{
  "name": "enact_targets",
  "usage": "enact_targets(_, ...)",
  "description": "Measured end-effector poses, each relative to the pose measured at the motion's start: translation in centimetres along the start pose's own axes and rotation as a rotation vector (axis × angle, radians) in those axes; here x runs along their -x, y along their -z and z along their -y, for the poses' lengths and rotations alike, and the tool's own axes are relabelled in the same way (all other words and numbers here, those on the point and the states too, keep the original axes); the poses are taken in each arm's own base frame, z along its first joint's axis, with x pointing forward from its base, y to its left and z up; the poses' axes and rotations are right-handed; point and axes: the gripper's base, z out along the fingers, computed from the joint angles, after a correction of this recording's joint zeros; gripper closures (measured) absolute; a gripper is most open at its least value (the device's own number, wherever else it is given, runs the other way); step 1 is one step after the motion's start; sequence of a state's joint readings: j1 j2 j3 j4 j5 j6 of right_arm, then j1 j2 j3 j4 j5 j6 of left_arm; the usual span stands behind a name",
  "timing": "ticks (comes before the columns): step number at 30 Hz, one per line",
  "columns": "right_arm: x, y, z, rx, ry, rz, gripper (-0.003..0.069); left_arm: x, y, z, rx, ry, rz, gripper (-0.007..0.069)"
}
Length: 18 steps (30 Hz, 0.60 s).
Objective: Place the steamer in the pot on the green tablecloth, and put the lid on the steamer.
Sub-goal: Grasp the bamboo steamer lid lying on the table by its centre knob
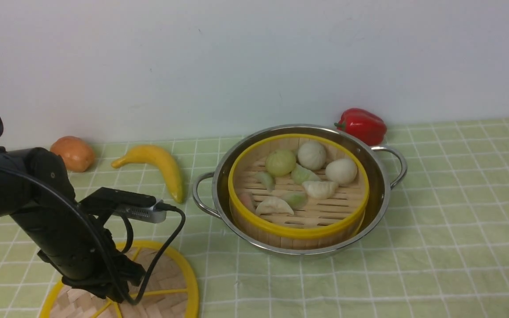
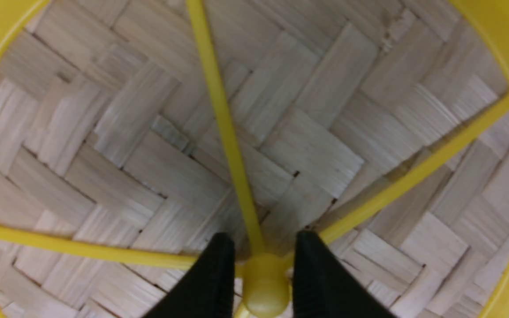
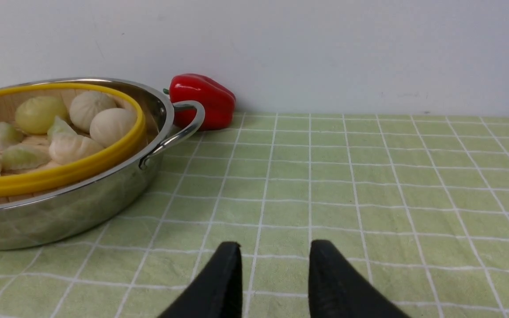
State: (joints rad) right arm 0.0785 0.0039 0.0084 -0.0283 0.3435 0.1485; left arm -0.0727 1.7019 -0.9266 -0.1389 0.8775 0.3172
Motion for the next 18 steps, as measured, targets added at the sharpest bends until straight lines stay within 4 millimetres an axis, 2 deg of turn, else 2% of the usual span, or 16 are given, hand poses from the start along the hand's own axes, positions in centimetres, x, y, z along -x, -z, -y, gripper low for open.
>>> enact_targets(2,0.0,0.0,0.0,0.0,0.0,0.0,0.0419,0.01,-0.03,0.0,-0.003,0.013,-0.01,0.0505)
enact_targets(18,0.0,0.0,0.0,0.0,0.0,0.0,0.0419,-0.01,-0.11,0.03,-0.013,0.023,-0.042,0.0505)
